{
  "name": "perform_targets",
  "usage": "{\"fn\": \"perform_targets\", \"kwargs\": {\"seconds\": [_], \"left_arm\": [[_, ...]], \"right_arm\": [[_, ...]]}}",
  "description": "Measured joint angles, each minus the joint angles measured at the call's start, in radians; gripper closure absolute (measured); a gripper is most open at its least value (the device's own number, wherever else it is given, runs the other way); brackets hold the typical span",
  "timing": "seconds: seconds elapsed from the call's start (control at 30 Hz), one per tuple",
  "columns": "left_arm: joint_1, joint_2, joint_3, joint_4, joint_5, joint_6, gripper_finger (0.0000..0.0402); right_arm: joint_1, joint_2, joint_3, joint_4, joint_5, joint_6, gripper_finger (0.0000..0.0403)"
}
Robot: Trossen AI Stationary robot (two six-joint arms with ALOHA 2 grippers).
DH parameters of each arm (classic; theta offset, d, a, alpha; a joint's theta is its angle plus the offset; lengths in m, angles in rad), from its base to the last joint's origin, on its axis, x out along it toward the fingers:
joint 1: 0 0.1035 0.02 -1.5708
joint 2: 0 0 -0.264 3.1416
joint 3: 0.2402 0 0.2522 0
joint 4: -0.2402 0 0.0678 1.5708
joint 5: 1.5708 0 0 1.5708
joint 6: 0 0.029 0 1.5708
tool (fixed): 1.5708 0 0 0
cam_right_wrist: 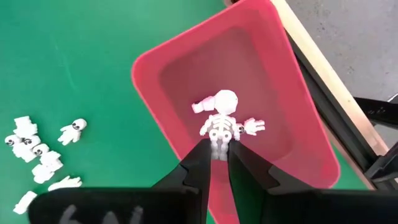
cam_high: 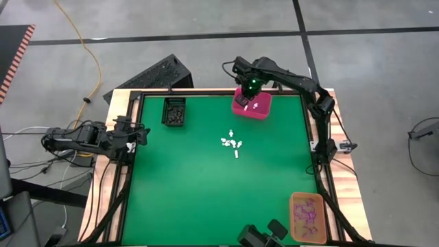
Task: Sort Halloween decoration
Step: Put the white skeleton toy into the pink bin
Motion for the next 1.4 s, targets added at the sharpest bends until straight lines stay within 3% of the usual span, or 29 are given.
{"fn": "perform_targets", "kwargs": {"seconds": [0.63, 1.07, 1.4], "left_arm": [[0.000, 0.000, 0.000, 0.019, 0.040, 0.030, 0.0219], [0.000, 0.000, 0.000, 0.022, 0.035, 0.031, 0.0219], [0.000, 0.000, 0.000, 0.067, 0.075, 0.035, 0.0219]], "right_arm": [[-0.003, 0.000, -0.003, 0.008, -0.001, 0.121, 0.0316], [0.036, 0.001, -0.169, 0.005, -0.025, 0.180, 0.0228], [0.149, -0.131, -0.168, 0.263, -0.092, 0.152, 0.0240]]}}
